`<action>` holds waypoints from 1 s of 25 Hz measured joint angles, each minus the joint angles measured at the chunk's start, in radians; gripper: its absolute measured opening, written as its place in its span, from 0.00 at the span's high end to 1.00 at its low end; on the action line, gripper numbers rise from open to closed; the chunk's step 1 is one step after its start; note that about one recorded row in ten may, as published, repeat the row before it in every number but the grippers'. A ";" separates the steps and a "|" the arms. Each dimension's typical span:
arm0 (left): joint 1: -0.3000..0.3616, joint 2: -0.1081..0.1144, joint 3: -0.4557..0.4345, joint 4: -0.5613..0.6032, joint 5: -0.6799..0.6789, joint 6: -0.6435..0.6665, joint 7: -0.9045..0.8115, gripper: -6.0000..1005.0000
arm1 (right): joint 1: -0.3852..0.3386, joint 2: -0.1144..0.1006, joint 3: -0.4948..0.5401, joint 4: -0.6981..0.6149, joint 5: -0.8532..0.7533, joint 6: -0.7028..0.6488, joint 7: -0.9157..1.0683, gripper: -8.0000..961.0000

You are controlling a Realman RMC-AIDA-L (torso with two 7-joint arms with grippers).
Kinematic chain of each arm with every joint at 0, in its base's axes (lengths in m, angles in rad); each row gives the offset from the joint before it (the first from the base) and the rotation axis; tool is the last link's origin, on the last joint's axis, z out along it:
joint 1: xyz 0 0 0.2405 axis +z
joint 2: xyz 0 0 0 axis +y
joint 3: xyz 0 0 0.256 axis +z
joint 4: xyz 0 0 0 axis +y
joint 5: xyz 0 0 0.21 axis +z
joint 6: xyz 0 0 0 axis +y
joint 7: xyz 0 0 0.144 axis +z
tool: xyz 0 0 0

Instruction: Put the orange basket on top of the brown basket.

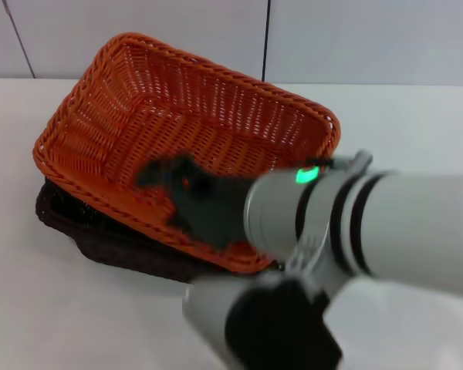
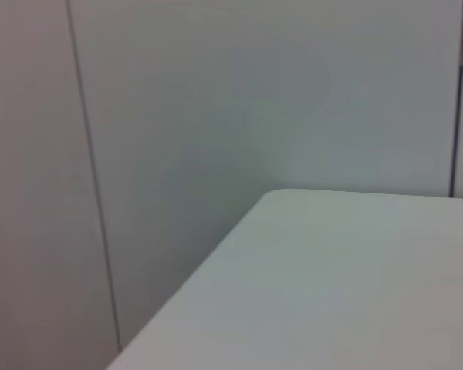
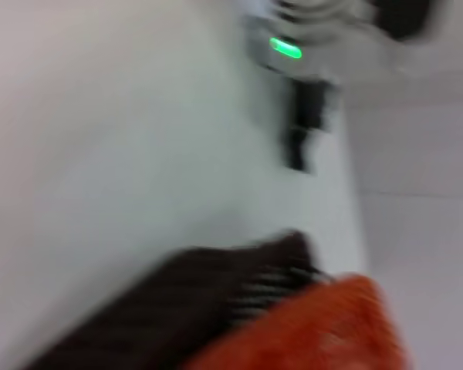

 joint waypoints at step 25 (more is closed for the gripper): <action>0.010 -0.001 -0.024 -0.052 0.008 0.246 -0.005 0.20 | -0.643 0.189 0.328 -0.844 0.469 -2.143 0.542 0.37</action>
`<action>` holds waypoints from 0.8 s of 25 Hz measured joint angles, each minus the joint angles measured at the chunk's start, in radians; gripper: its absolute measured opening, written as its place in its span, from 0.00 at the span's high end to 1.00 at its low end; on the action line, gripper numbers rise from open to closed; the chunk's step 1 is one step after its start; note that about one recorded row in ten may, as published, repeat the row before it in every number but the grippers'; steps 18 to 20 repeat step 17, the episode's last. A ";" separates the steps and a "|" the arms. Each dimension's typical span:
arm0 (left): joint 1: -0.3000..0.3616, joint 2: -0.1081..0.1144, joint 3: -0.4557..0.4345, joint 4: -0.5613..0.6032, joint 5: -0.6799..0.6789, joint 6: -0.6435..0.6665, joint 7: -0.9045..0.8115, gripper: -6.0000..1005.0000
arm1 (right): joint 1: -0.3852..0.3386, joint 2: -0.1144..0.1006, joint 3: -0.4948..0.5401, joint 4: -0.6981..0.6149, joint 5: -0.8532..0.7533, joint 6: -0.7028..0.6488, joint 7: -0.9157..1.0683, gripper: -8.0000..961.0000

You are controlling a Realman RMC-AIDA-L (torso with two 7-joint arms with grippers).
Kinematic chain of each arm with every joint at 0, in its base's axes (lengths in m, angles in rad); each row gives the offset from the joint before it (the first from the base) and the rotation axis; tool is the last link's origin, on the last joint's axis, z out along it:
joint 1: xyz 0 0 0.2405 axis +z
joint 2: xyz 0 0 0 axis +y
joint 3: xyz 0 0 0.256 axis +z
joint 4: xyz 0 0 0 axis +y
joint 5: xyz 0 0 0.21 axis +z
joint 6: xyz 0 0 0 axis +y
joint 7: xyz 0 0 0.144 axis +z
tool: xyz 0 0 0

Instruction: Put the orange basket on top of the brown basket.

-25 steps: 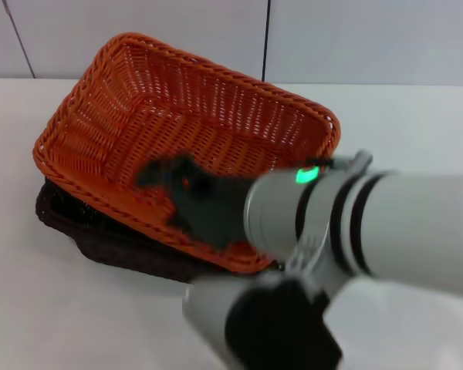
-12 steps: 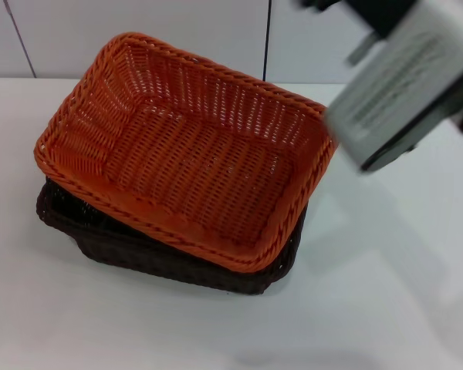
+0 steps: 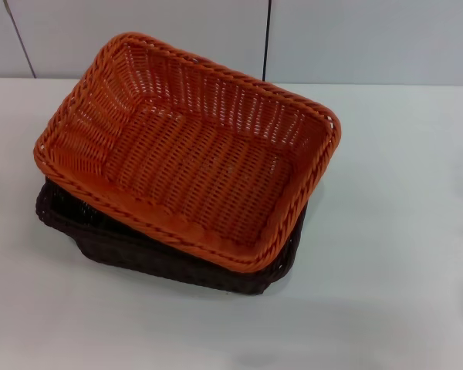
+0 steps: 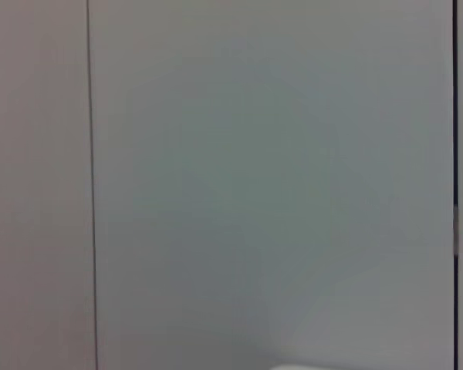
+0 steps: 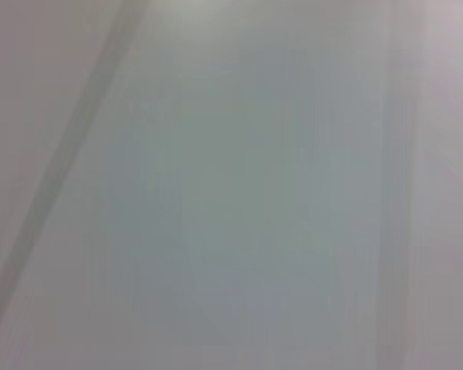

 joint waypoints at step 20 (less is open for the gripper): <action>0.010 0.001 -0.003 -0.002 -0.007 0.036 -0.001 0.20 | 0.145 0.003 -0.182 -0.658 0.318 -0.576 0.436 0.37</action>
